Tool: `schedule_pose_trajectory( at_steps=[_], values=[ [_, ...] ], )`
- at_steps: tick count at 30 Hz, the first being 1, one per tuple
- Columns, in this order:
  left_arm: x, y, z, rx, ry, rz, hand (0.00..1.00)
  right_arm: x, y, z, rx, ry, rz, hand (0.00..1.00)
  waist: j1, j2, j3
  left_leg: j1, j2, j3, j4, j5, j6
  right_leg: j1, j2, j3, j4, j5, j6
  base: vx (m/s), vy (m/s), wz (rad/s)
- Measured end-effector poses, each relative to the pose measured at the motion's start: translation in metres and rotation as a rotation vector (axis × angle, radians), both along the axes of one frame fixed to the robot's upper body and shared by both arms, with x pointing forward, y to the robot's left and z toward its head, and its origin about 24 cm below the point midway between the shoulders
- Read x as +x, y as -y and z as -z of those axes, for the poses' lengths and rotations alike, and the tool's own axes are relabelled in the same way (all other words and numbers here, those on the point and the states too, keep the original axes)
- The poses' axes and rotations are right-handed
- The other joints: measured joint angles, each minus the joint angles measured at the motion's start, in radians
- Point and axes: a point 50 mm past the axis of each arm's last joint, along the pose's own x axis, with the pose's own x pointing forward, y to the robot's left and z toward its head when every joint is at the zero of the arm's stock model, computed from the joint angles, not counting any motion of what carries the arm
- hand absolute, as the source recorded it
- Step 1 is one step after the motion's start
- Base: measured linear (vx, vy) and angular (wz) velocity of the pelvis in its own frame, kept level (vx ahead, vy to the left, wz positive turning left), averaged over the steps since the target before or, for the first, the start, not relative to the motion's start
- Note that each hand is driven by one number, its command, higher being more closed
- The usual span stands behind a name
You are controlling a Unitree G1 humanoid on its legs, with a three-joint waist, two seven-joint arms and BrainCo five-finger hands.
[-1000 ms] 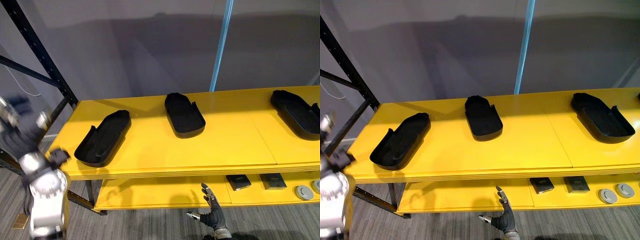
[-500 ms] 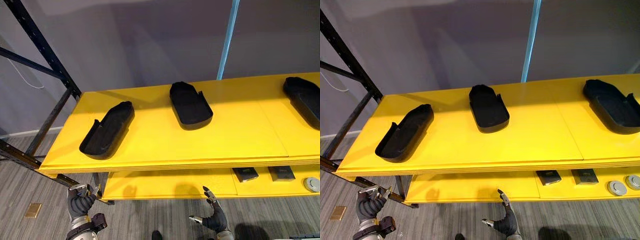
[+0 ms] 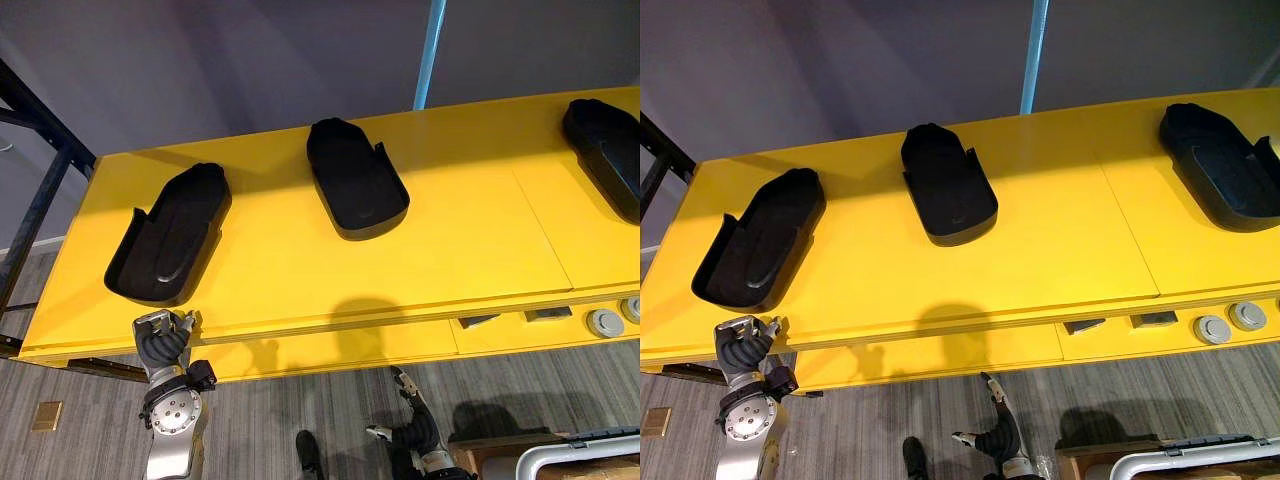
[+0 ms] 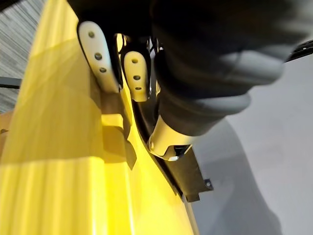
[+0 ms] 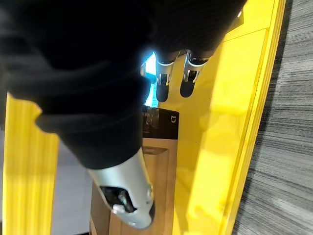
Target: Walk over and take plastic housings, then place them on the shelf
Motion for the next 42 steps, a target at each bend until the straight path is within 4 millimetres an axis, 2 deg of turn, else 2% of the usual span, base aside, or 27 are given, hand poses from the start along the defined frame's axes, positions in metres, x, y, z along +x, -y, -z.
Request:
schedule_pose_trajectory(
  at_steps=[8,16,18,21,22,27,29,34,35,39,42],
  values=[
    [0.01,-0.002,-0.002,-0.01,0.009,0.007,1.0,0.001,0.001,0.0,-0.008,0.003,-0.004,0.0,0.003,-0.001,0.001,-0.004,0.008,0.011,-0.003,-0.008,-0.011,-0.017,0.002,0.01,-0.002,0.005,0.003,-0.04,0.006,-0.04],
    [0.022,0.006,-0.008,-0.051,0.033,0.056,1.0,0.004,0.003,0.0,-0.019,0.004,-0.01,0.0,0.013,-0.001,0.001,-0.014,0.005,0.018,-0.003,-0.007,-0.011,-0.017,-0.004,0.002,-0.001,0.009,0.006,-0.03,0.014,0.05],
    [0.014,0.01,-0.017,-0.082,0.089,0.101,1.0,0.004,0.002,0.003,-0.015,-0.006,-0.009,0.0,0.009,-0.002,0.001,-0.017,0.003,0.019,-0.001,0.005,0.005,-0.017,-0.004,0.002,0.0,0.014,0.009,0.02,0.012,0.0],
    [-0.004,0.032,-0.045,-0.119,0.275,0.263,1.0,0.002,0.0,0.006,-0.004,-0.023,-0.007,0.0,-0.003,-0.007,0.0,-0.006,-0.008,0.019,0.001,0.011,0.014,-0.003,-0.012,0.001,0.0,0.016,0.009,0.06,0.024,0.02],
    [-0.008,0.035,-0.047,-0.141,0.302,0.293,1.0,0.002,-0.001,0.006,0.002,-0.025,-0.007,0.0,-0.004,-0.007,0.0,0.009,-0.011,0.019,0.001,0.011,0.014,0.012,-0.015,0.001,-0.001,0.014,0.011,0.09,0.014,0.02],
    [-0.018,0.037,-0.04,-0.224,0.316,0.371,1.0,0.002,-0.003,0.006,0.007,-0.031,-0.023,0.0,-0.009,-0.005,-0.003,0.07,-0.009,-0.009,-0.003,0.003,0.004,0.092,-0.012,-0.029,-0.011,-0.002,0.009,0.03,-0.008,0.14],
    [-0.025,0.034,-0.03,-0.252,0.285,0.396,1.0,-0.001,0.001,0.008,0.0,-0.045,-0.024,0.0,-0.003,-0.006,-0.012,0.08,-0.007,-0.021,-0.003,0.0,0.0,0.113,-0.008,-0.041,-0.019,-0.004,0.008,-0.02,-0.016,0.21],
    [-0.041,0.036,-0.028,-0.22,0.262,0.468,1.0,-0.006,0.003,0.013,0.003,-0.076,-0.038,0.0,0.006,-0.008,-0.054,0.092,-0.011,-0.055,-0.003,0.001,0.001,0.145,-0.009,-0.079,-0.018,-0.015,0.006,0.0,-0.008,0.23],
    [-0.041,0.039,-0.028,-0.217,0.261,0.495,0.0,-0.007,0.003,0.013,0.012,-0.083,-0.039,0.0,0.008,-0.01,-0.062,0.103,-0.012,-0.062,-0.004,0.001,0.001,0.159,-0.011,-0.083,-0.017,-0.02,0.007,-0.01,-0.011,0.15],
    [-0.041,0.066,-0.021,-0.251,0.229,0.624,0.0,-0.005,0.012,0.013,0.01,-0.078,-0.002,0.0,0.005,-0.013,-0.098,0.12,-0.006,-0.045,-0.004,-0.01,-0.007,0.159,-0.008,-0.068,-0.017,-0.022,0.007,-0.04,-0.009,-0.12],
    [-0.043,0.095,-0.009,-0.289,0.17,0.738,0.0,-0.002,0.02,0.01,0.004,-0.06,0.033,0.0,-0.004,-0.036,-0.119,0.175,0.017,0.05,-0.003,-0.033,-0.015,0.158,0.01,0.031,-0.017,-0.02,0.006,-0.03,-0.009,-0.83]
  ],
)
